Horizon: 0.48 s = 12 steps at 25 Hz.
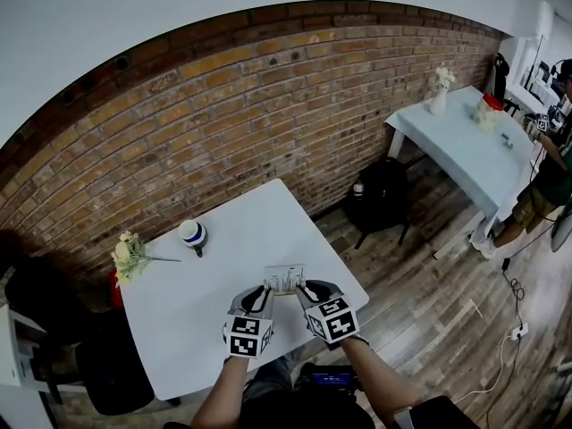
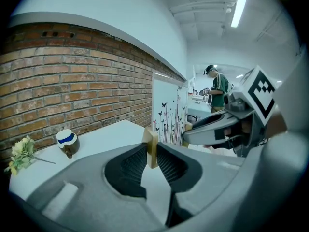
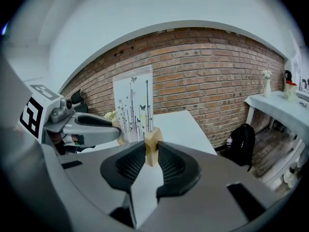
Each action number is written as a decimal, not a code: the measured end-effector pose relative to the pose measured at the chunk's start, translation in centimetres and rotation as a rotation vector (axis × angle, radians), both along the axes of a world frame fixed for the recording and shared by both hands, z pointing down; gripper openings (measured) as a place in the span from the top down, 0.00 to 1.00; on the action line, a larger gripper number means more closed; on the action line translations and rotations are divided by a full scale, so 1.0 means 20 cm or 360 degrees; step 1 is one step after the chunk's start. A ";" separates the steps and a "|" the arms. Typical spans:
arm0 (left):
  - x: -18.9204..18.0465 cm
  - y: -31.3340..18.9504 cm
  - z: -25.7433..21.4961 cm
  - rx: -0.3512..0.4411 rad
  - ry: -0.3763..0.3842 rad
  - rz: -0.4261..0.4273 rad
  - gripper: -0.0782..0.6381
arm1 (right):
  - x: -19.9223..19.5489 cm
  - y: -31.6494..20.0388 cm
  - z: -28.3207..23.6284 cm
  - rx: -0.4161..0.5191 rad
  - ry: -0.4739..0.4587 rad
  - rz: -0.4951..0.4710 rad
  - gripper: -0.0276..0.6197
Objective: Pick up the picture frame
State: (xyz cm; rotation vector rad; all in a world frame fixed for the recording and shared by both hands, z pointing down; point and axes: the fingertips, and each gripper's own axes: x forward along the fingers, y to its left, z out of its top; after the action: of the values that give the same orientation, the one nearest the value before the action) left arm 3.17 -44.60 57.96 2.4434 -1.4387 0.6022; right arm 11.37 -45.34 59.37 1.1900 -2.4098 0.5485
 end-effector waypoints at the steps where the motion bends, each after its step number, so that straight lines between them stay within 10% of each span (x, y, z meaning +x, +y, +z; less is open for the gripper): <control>1: -0.01 0.02 0.01 -0.0007 -0.0011 -0.0002 0.79 | -0.01 0.02 0.01 -0.0006 -0.0006 -0.0004 0.82; 12: 0.01 0.15 0.00 -0.0011 -0.0021 0.0053 0.79 | 0.01 0.16 0.01 -0.0011 -0.0033 0.0056 0.82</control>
State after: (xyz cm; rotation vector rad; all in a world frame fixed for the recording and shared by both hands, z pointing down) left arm 3.42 -41.57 57.98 2.4672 -1.4014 0.6303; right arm 11.61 -42.04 59.56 1.2317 -2.4065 0.5820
